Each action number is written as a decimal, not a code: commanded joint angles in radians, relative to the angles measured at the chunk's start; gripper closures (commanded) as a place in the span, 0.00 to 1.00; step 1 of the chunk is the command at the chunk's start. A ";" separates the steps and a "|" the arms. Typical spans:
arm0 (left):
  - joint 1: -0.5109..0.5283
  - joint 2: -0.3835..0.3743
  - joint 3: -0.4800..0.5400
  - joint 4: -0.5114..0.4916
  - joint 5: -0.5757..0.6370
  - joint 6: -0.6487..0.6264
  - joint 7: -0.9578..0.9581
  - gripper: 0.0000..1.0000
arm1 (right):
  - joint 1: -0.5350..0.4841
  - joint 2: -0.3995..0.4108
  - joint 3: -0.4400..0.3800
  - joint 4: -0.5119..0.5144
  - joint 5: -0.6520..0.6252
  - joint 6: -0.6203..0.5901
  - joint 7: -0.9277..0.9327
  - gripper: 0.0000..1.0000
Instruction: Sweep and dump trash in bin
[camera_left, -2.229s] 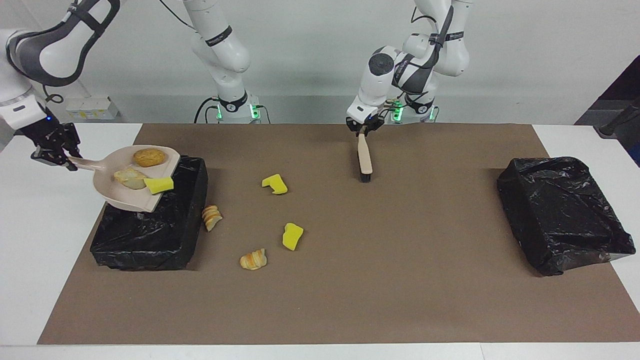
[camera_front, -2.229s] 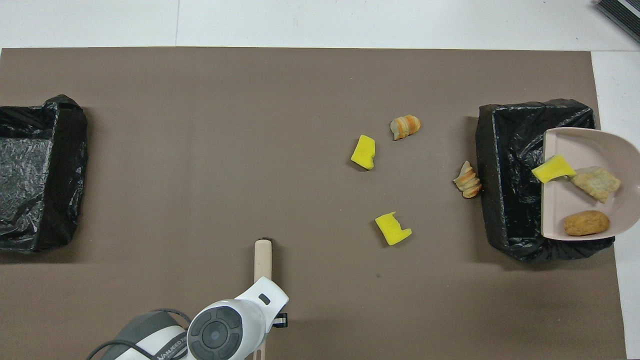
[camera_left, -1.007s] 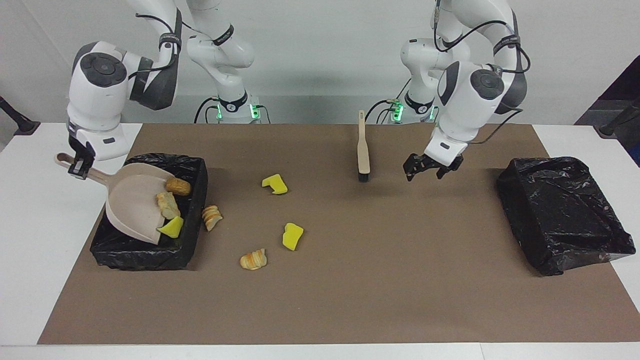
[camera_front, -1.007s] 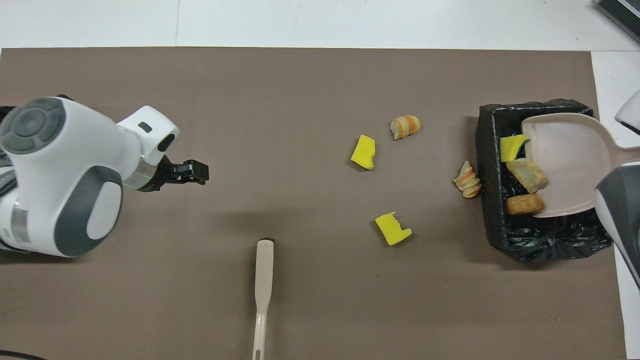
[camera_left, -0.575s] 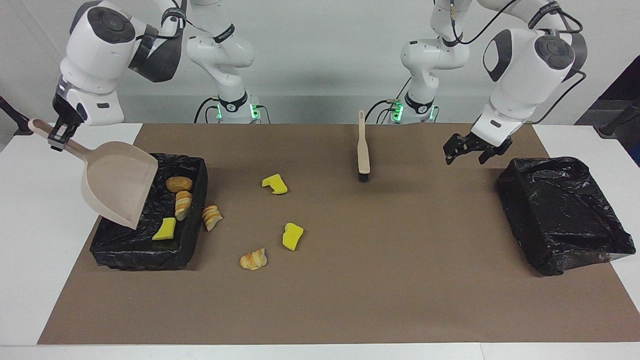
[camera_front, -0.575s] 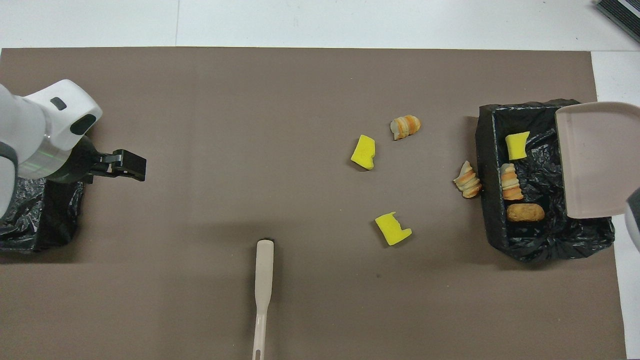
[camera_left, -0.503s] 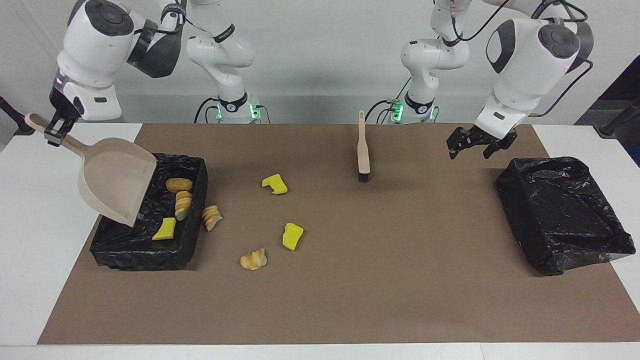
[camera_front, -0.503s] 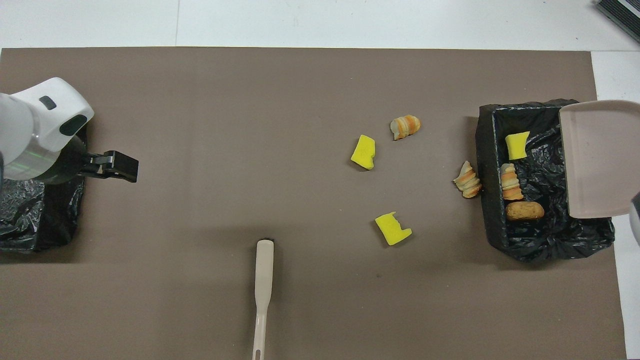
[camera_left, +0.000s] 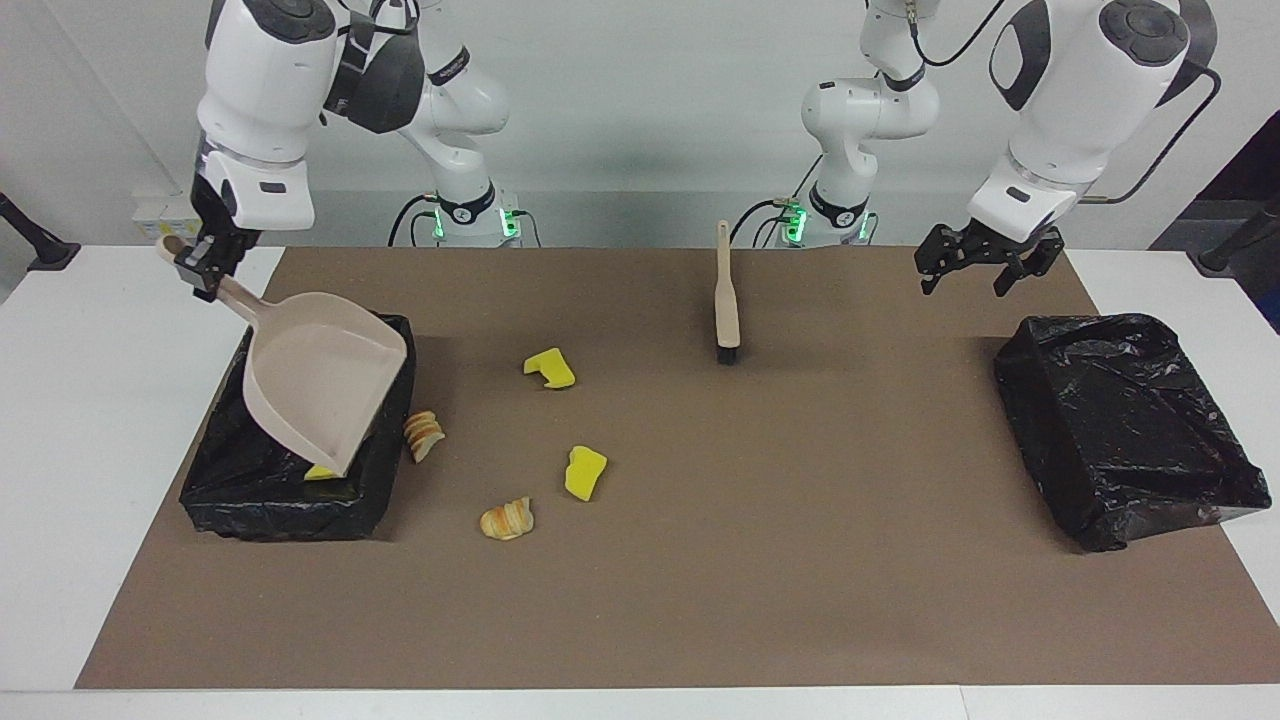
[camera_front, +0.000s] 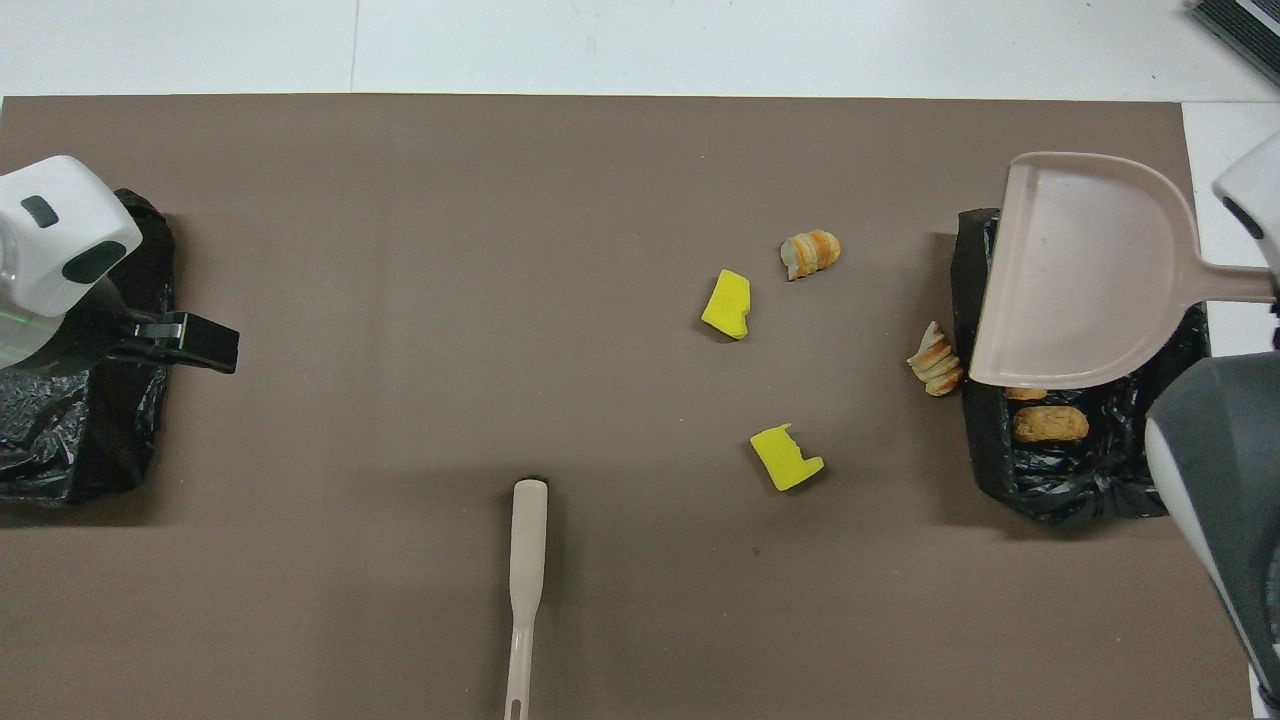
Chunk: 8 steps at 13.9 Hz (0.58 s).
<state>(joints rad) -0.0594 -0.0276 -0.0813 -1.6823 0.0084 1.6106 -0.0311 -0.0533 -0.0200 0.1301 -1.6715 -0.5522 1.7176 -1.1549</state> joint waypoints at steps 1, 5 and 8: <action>0.010 -0.020 -0.003 -0.002 0.012 -0.017 0.013 0.00 | 0.082 0.025 0.002 0.036 0.124 -0.056 0.284 1.00; 0.018 -0.029 -0.003 -0.011 0.010 -0.008 0.025 0.00 | 0.234 0.187 0.005 0.177 0.231 -0.093 0.820 1.00; 0.020 -0.029 -0.003 -0.013 0.008 -0.003 0.025 0.00 | 0.326 0.340 0.008 0.322 0.252 -0.078 1.146 1.00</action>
<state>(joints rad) -0.0559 -0.0405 -0.0770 -1.6814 0.0084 1.6106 -0.0231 0.2292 0.1868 0.1400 -1.5110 -0.3264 1.6636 -0.1795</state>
